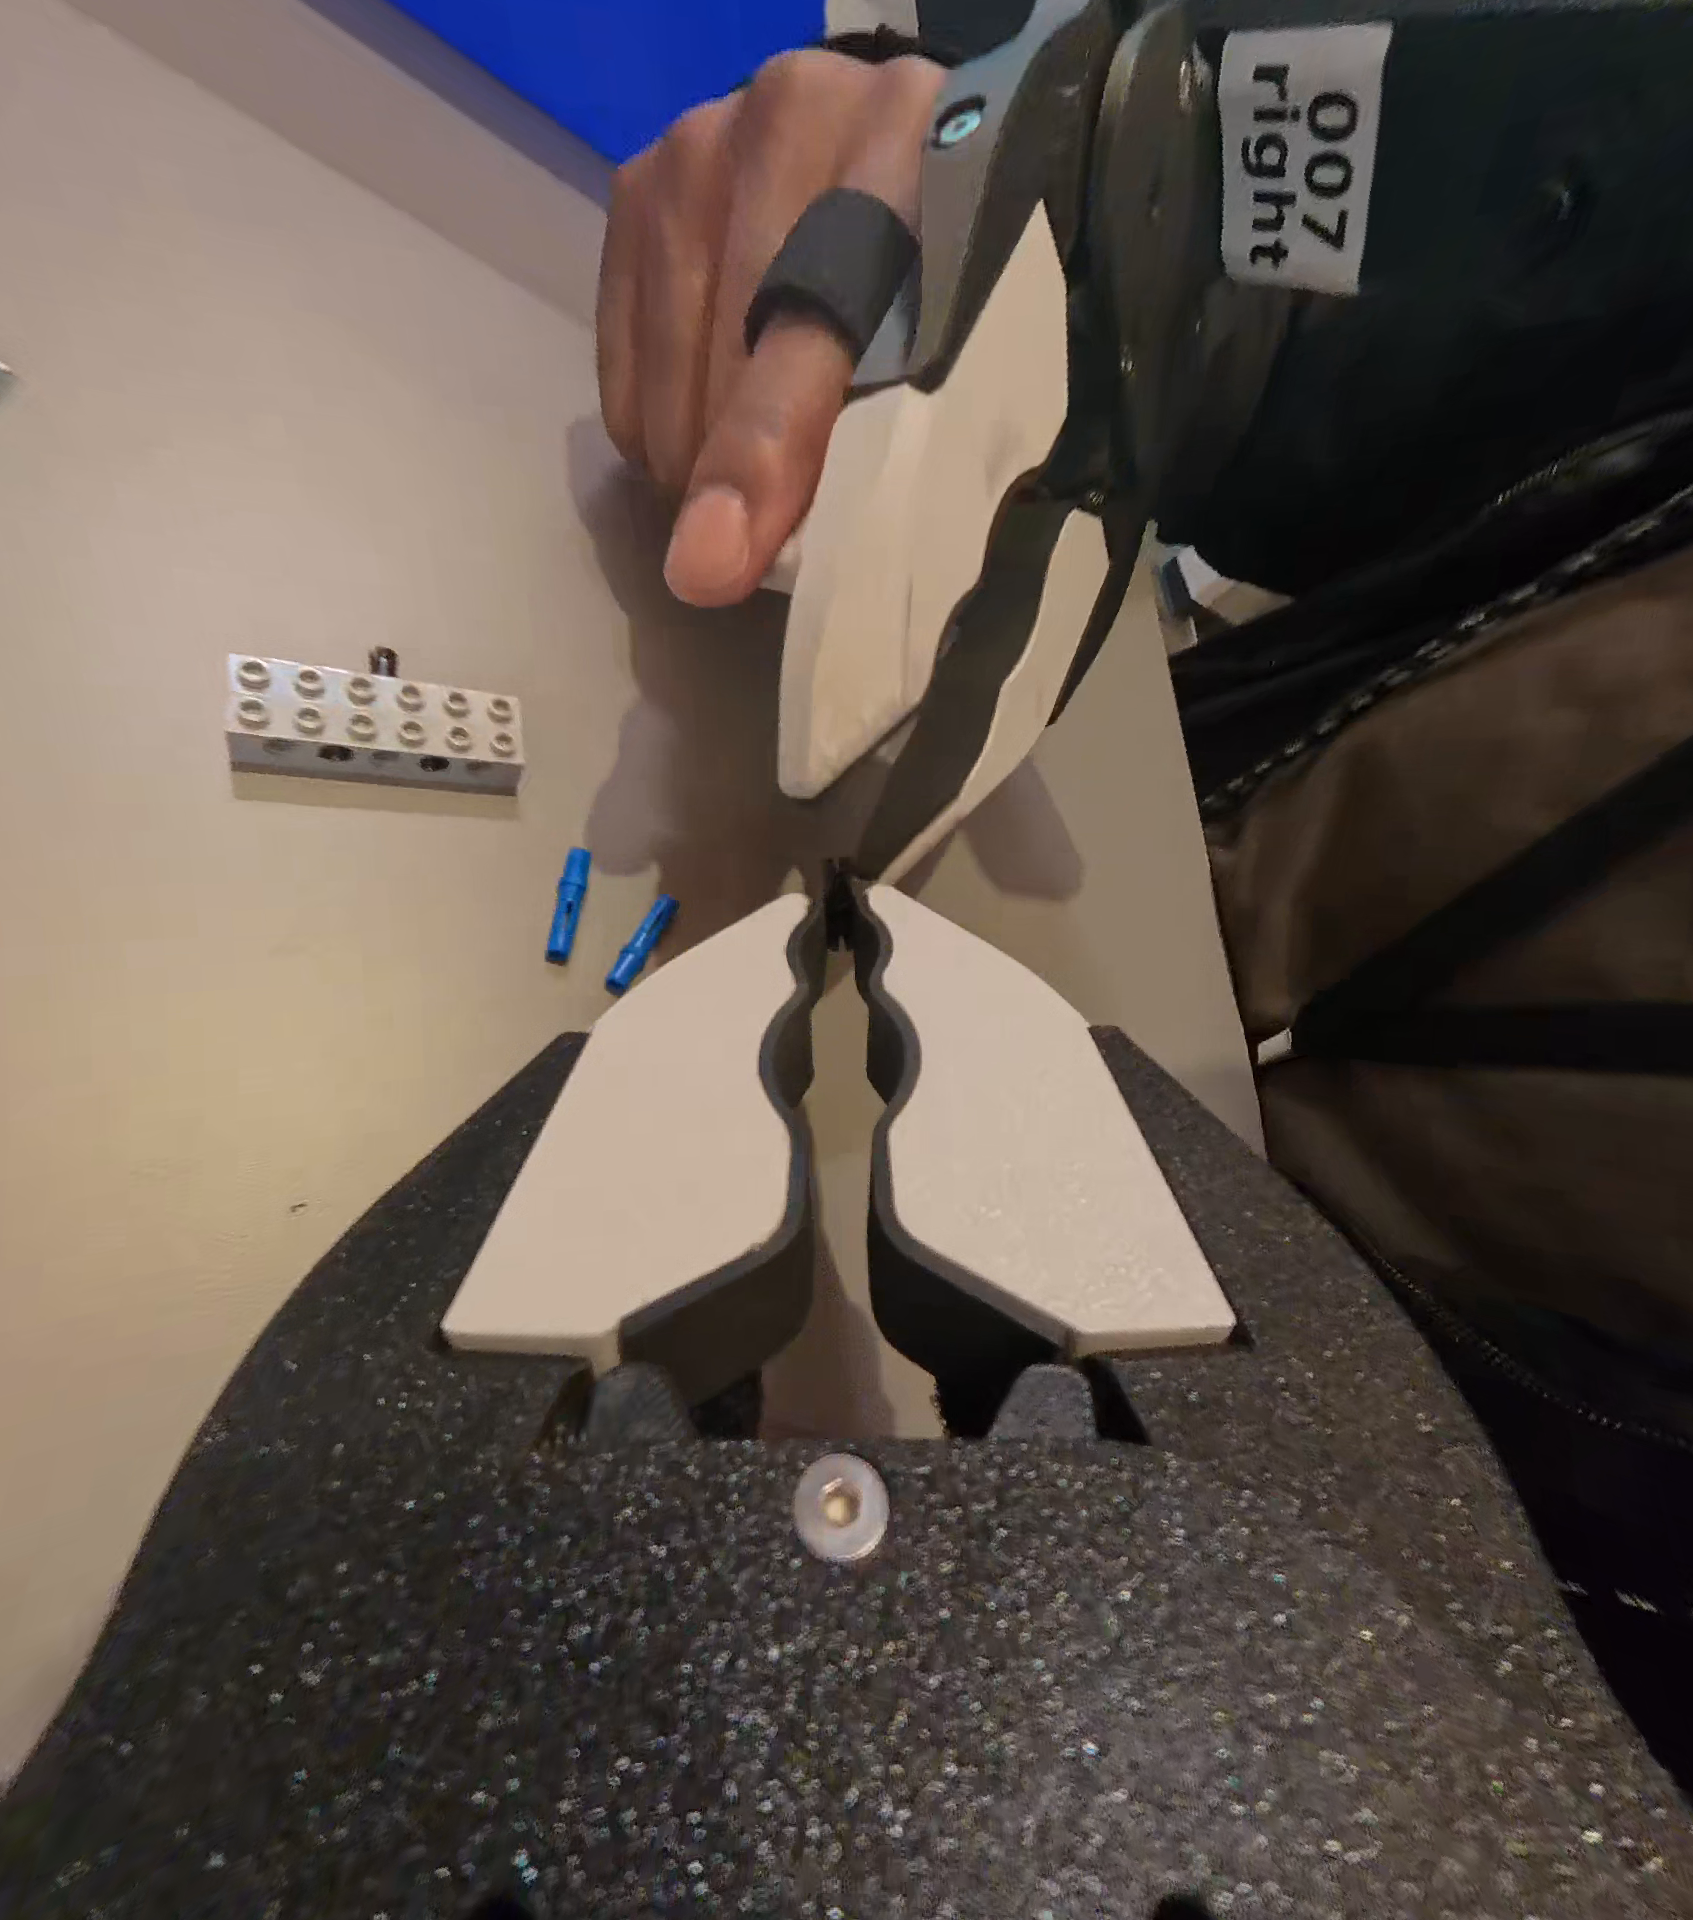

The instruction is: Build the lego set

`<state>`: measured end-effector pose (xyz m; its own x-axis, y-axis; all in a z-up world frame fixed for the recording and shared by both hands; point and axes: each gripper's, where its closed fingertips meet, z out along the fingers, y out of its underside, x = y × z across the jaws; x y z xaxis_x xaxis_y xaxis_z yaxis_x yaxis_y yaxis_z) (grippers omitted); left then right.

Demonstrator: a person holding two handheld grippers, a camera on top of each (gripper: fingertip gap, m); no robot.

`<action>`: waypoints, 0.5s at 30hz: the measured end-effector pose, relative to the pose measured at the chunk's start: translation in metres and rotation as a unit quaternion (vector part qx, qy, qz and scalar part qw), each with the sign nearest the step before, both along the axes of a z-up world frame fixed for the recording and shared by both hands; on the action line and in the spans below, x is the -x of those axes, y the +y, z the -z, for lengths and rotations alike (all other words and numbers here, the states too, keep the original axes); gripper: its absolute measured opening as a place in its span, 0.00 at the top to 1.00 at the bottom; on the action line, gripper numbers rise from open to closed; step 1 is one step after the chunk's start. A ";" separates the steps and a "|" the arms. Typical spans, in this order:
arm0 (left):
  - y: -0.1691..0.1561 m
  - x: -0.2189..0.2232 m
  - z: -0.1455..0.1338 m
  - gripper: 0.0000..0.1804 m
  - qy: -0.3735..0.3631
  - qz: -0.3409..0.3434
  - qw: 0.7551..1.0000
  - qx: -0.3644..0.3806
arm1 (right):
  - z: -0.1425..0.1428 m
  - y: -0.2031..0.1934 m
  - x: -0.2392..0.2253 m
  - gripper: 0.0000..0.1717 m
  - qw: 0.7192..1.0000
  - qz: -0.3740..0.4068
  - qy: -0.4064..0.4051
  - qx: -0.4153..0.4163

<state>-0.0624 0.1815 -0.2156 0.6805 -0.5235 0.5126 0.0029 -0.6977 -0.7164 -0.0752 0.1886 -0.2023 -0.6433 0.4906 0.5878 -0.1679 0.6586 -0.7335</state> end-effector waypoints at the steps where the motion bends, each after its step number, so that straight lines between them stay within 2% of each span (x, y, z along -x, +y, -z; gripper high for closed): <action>1: -0.002 -0.002 0.002 0.98 0.003 0.008 1.000 0.004 | 0.001 -0.003 -0.002 0.86 1.000 -0.009 -0.004 0.000; 15: -0.015 -0.018 0.010 0.98 0.028 0.061 0.998 0.017 | 0.014 -0.018 -0.018 0.93 0.997 -0.061 -0.041 -0.019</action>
<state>-0.0448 0.1667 -0.2254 0.6400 -0.5877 0.4949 -0.1231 -0.7142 -0.6890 -0.0570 0.1710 -0.2164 -0.7431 0.3839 0.5481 -0.1894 0.6649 -0.7225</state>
